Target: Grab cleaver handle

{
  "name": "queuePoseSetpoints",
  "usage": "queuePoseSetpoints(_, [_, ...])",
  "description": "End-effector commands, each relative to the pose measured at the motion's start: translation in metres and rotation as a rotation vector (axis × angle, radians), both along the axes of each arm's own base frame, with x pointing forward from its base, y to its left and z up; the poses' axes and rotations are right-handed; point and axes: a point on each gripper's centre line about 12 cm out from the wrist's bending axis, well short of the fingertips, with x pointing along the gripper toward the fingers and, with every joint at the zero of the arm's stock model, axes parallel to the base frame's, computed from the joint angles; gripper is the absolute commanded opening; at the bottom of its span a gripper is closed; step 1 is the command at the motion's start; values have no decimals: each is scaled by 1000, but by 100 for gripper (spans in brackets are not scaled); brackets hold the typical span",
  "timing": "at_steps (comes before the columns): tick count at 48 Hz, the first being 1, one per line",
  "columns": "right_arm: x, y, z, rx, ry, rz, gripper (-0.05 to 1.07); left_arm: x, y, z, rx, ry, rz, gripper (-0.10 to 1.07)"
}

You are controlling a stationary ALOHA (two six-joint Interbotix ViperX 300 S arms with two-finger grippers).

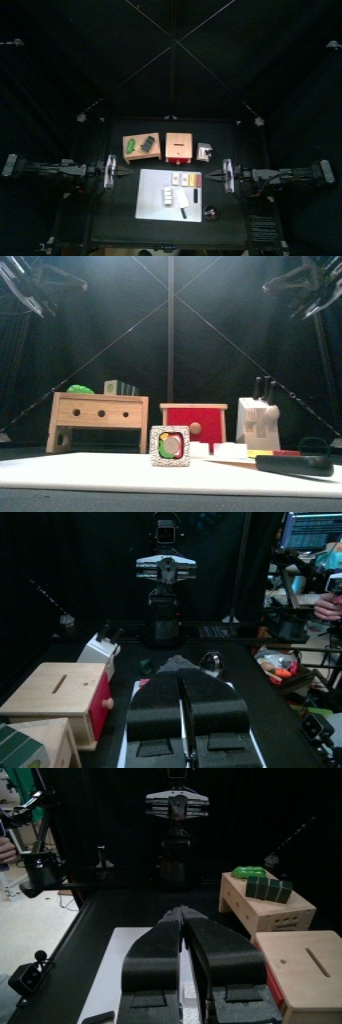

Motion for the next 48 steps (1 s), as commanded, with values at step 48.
queuePoseSetpoints(48, [58, 14, -29, 656, 509, -69, 8, 31, -6, -17, -60, 18, -18, -2])
